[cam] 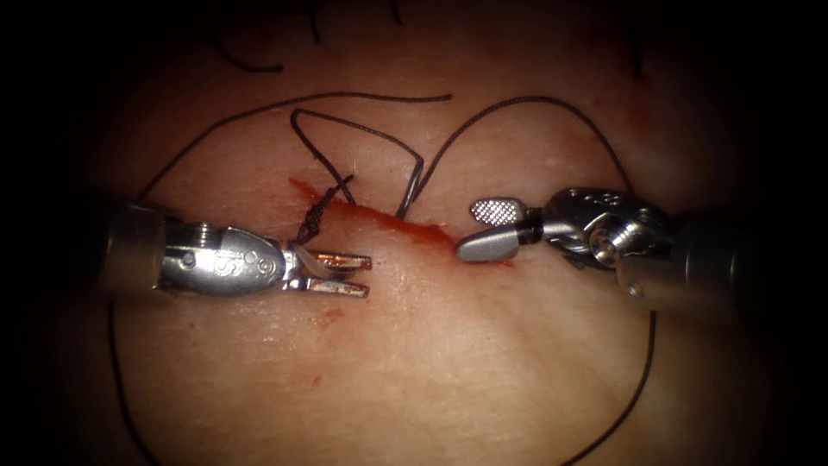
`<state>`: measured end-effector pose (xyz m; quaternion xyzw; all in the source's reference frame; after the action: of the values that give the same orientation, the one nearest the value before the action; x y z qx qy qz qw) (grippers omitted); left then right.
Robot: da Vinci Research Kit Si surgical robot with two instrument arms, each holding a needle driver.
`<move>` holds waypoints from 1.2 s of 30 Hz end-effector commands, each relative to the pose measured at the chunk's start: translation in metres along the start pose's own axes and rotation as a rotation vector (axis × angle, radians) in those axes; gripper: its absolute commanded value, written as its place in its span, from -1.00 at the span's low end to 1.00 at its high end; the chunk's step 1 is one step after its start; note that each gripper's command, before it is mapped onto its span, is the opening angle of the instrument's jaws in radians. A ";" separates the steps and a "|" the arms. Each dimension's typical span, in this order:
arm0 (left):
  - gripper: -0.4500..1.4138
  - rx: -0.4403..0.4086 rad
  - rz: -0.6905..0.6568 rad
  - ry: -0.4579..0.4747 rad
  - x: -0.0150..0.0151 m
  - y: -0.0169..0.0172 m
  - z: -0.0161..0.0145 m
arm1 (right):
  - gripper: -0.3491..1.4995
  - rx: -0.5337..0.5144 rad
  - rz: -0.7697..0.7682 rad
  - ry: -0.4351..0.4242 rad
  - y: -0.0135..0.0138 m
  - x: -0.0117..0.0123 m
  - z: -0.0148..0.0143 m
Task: Wound Closure
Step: Pull the needle through the tissue using the left gripper
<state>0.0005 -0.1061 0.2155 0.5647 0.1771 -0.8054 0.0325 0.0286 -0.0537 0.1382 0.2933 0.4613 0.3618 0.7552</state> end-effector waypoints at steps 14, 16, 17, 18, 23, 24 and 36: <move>-1.00 -0.302 -0.327 0.122 0.0075 0.0015 -0.0039 | 0.80 0.005 -0.010 0.000 0.0001 -0.0010 0.0011; -1.00 -0.348 -0.359 0.134 0.0087 0.0017 -0.0045 | 0.80 0.005 -0.011 0.000 0.0001 -0.0012 0.0011; -1.00 -0.381 -0.382 0.138 0.0094 0.0019 -0.0048 | 0.80 0.005 -0.011 0.000 0.0001 -0.0012 0.0011; -1.00 -0.401 -0.393 0.142 0.0099 0.0021 -0.0050 | 0.80 0.005 -0.012 0.000 0.0000 -0.0012 0.0012; -1.00 -0.471 -0.386 0.165 0.0124 0.0027 -0.0058 | 0.80 0.005 -0.013 0.000 0.0000 -0.0014 0.0012; -1.00 -0.455 -0.386 0.164 0.0130 0.0024 -0.0060 | 0.80 0.006 -0.014 0.000 0.0000 -0.0014 0.0012; -1.00 -0.077 -0.106 0.183 0.0177 -0.0054 -0.0108 | 0.80 0.017 -0.018 0.017 -0.0004 -0.0019 0.0009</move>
<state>0.0030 -0.0938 0.1967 0.6251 0.2270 -0.7468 -0.0099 0.0283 -0.0554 0.1386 0.2909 0.4760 0.3531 0.7511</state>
